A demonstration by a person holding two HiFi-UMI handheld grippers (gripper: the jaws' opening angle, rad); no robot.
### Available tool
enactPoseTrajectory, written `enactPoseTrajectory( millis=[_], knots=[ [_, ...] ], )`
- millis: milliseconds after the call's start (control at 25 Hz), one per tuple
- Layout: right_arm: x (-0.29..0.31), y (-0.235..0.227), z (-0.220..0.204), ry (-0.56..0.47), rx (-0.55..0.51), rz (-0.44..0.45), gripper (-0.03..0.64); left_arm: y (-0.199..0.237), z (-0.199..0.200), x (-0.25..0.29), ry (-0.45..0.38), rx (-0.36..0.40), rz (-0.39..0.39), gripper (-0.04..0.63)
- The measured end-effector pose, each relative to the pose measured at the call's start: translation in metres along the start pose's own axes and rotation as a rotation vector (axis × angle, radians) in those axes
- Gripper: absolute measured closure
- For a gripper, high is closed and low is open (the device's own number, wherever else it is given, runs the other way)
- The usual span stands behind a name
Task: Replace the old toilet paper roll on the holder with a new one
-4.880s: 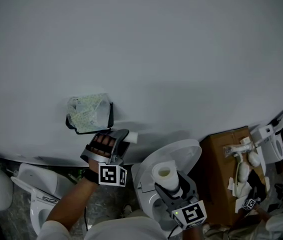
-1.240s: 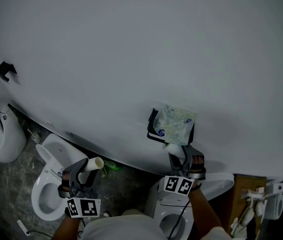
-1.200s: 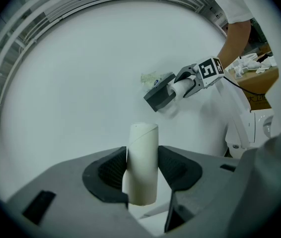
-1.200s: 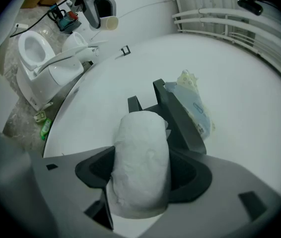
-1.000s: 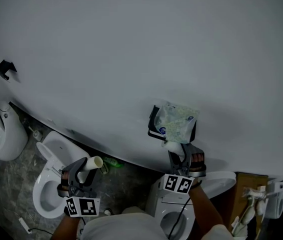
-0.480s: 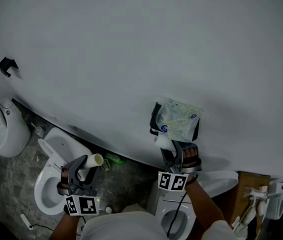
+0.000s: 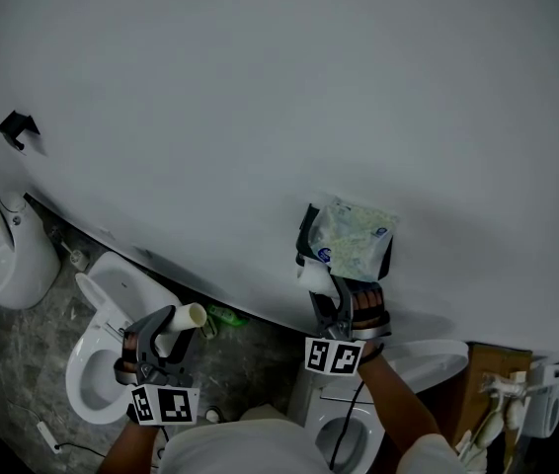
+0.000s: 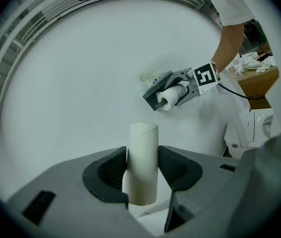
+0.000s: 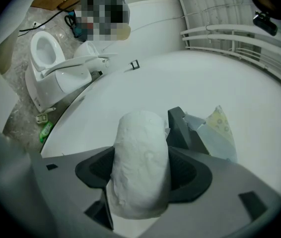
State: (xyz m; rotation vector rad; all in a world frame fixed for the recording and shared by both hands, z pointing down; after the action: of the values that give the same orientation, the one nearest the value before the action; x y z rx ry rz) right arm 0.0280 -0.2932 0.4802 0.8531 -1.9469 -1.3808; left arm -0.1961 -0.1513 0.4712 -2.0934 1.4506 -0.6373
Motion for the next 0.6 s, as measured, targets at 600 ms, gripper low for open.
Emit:
enactPoseTrajectory(
  millis=[600],
  knots=[
    [0.003, 0.001, 0.008, 0.006, 0.08, 0.036, 0.307, -0.007, 0.012, -0.009, -0.037, -0.006, -0.008, 0.397]
  ],
)
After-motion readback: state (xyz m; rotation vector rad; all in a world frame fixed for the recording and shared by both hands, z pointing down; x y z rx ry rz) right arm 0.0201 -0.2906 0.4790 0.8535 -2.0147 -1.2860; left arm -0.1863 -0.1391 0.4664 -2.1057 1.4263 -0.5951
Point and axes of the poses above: the fingertips, and each gripper's own axes: x forward along the fingers, y to its left, z out of its top, the point moved 5 cm from there along -x, backward along the fingers, and after that the axes turned 13 degrees about -y, right-handed, at the moved point
